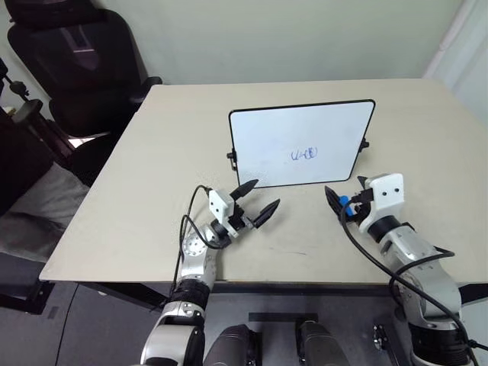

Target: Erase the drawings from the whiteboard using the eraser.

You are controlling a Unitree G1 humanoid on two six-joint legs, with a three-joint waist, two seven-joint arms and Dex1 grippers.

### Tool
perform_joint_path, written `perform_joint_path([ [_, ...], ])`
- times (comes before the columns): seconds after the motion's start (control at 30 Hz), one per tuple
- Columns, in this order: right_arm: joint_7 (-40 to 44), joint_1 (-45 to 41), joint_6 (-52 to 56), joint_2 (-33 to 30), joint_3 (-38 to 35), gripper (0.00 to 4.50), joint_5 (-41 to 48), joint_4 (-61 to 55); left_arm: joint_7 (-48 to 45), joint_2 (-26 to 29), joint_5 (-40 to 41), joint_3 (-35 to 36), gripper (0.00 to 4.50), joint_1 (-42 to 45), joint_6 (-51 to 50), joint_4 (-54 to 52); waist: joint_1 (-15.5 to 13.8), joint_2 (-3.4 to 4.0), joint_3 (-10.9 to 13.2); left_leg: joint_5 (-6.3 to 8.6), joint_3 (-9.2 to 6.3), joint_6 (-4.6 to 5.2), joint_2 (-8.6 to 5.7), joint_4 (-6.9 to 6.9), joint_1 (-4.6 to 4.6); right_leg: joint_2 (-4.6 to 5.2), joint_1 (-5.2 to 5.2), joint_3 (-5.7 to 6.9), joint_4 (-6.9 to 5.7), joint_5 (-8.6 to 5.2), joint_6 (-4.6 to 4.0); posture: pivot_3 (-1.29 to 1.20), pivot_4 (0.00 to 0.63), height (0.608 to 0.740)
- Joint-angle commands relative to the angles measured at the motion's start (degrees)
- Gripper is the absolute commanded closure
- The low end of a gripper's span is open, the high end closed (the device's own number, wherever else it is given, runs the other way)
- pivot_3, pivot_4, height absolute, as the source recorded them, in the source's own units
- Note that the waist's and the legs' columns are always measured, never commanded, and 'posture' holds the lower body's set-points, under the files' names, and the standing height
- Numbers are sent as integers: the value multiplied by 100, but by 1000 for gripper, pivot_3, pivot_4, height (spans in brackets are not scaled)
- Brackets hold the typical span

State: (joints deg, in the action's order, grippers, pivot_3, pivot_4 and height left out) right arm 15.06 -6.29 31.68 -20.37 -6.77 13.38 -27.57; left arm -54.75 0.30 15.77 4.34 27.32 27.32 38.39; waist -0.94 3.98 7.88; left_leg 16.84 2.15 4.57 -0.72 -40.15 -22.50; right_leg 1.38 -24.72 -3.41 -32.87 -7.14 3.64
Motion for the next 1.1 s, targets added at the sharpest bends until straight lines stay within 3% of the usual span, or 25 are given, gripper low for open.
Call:
perform_joint_path([
  [0.03,-29,-34,-25,-10,-101,11,45,-315,11,-200,59,-124,0,-149,58,171,0,0,0,1,0,1,-5,0,0,3,0,-2,0,-2,3,0,150,726],
  [0.43,-227,-558,516,410,-244,11,498,-149,63,84,122,139,0,-1,124,468,8,2,-1,-1,0,-1,-13,0,7,8,2,-5,-7,-1,2,0,150,726],
  [0.57,-165,-603,840,209,-157,11,361,-75,103,108,179,170,0,-121,79,302,48,1,-1,-6,0,-7,-9,0,8,3,-1,-5,-12,6,-9,0,150,726],
  [0.87,-267,-709,2028,-164,-147,11,329,-180,163,76,163,173,0,-41,74,447,69,5,-3,-10,0,-10,-2,4,8,-3,-1,-6,-17,6,-10,0,150,726],
  [1.1,-318,-1164,3236,-62,-402,11,592,-70,206,26,119,179,0,75,142,671,66,7,-5,-11,0,-8,-3,3,12,-3,-1,-6,-17,8,-11,0,150,726],
])
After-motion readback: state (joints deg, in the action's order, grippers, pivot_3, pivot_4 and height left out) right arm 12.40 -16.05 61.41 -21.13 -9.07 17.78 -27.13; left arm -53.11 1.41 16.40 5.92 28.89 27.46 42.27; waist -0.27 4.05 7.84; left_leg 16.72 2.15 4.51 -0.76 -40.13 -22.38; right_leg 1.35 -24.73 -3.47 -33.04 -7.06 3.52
